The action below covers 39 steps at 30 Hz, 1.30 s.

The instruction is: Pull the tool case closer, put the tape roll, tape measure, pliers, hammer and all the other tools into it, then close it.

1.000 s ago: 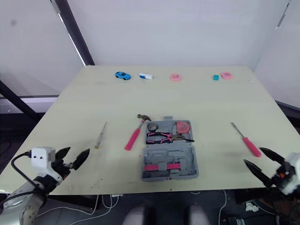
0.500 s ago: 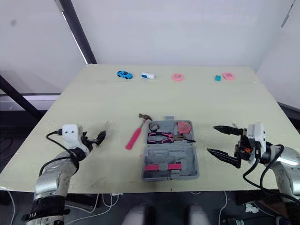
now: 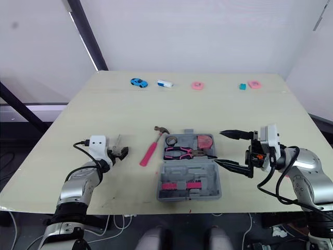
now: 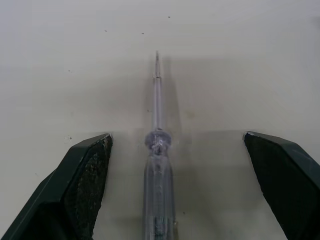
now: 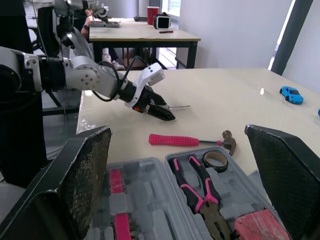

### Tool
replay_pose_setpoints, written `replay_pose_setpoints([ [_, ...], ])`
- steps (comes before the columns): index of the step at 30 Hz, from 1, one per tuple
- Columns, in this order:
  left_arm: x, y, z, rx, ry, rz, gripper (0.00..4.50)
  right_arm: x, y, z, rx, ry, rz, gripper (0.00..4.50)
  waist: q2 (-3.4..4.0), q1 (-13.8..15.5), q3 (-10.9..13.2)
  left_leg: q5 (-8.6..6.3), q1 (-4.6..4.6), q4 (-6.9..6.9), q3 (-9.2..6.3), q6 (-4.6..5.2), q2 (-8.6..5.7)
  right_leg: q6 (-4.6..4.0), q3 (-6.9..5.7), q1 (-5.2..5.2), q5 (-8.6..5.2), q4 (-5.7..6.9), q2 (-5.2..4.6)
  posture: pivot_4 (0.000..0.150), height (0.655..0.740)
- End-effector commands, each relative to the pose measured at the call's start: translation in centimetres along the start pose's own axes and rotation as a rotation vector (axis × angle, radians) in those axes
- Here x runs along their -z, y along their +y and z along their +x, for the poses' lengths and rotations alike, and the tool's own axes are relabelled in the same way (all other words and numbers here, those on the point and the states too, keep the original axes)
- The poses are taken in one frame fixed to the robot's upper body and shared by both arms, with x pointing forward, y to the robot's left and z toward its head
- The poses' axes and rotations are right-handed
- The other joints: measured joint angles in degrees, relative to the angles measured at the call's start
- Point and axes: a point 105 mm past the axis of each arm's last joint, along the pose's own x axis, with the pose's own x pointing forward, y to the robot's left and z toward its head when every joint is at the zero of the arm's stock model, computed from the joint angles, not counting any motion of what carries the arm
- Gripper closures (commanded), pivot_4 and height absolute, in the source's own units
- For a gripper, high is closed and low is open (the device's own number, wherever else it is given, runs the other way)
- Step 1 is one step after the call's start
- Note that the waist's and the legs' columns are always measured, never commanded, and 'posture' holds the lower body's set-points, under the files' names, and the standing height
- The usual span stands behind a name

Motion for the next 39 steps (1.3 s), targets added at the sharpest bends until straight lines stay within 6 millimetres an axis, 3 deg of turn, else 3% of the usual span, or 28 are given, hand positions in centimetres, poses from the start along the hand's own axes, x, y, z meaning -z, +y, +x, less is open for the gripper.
replay_pose_setpoints([
  [1,0.0,0.7,-0.1,-0.030,0.003,-0.011,0.86,-1.4,0.4,0.7,-0.038,-0.036,-0.040,0.00,0.00,0.00,0.00,0.00,0.00,0.00,0.00,0.00,0.00,0.00,0.00,0.00,0.00,0.01,0.00,0.150,0.7395],
  [2,0.0,0.8,-0.1,-0.032,0.004,-0.013,1.40,-1.5,0.4,0.8,-0.040,-0.037,-0.040,0.00,0.00,0.00,0.00,0.00,0.01,0.00,0.01,0.00,0.00,0.00,-0.01,0.00,0.00,0.02,0.00,0.150,0.7395],
  [3,0.0,0.7,-0.1,-0.029,0.003,-0.014,1.65,-1.5,0.4,0.9,-0.040,-0.041,-0.040,0.00,0.00,0.03,0.00,0.00,0.01,0.00,0.00,0.00,0.00,0.00,-0.01,0.00,0.00,0.03,0.00,0.150,0.7395],
  [8,0.0,0.7,-0.1,-0.020,0.002,-0.015,4.17,-1.4,0.2,1.0,-0.035,-0.044,-0.046,0.00,0.00,0.16,0.00,0.00,0.01,0.01,0.01,0.00,0.00,0.00,0.00,0.00,0.00,0.02,0.00,0.150,0.7395],
  [9,0.0,0.7,-0.2,-0.020,0.002,-0.016,4.41,-1.3,0.2,1.1,-0.035,-0.044,-0.047,0.00,0.00,0.22,0.00,0.00,0.01,0.01,0.01,0.00,0.00,0.00,0.00,0.00,0.00,0.02,0.00,0.150,0.7395],
  [18,-1.6,0.6,-1.1,0.036,-0.093,-0.006,4.37,-1.2,0.2,1.1,-0.047,-0.052,-0.054,0.00,0.00,0.22,0.00,0.00,0.00,0.01,0.02,0.00,0.00,0.00,-0.01,0.00,0.00,0.02,0.00,0.150,0.7395],
  [28,-5.3,1.0,-4.3,0.279,-0.171,0.265,4.37,-0.5,0.2,1.3,-0.055,-0.039,-0.056,0.00,-0.04,0.35,0.03,0.00,0.01,0.01,0.03,0.00,0.04,-0.23,-0.01,-0.02,-0.12,0.02,-0.03,0.150,0.7395],
  [33,-6.3,-1.6,-5.6,0.527,-0.137,0.400,4.37,-0.4,0.1,1.2,-0.056,-0.040,-0.058,0.00,-0.04,0.56,0.04,0.00,-0.02,0.00,0.09,0.00,0.04,-0.24,-0.03,-0.03,-0.13,-0.03,-0.06,0.150,0.7395],
  [39,-7.4,-7.5,-7.1,0.883,-0.123,0.525,4.37,0.0,-0.3,0.6,-0.028,-0.023,-0.061,0.00,-0.05,0.68,0.06,0.00,-0.02,0.01,0.08,0.00,0.03,-0.24,-0.05,-0.03,-0.14,0.00,-0.02,0.150,0.7395],
])
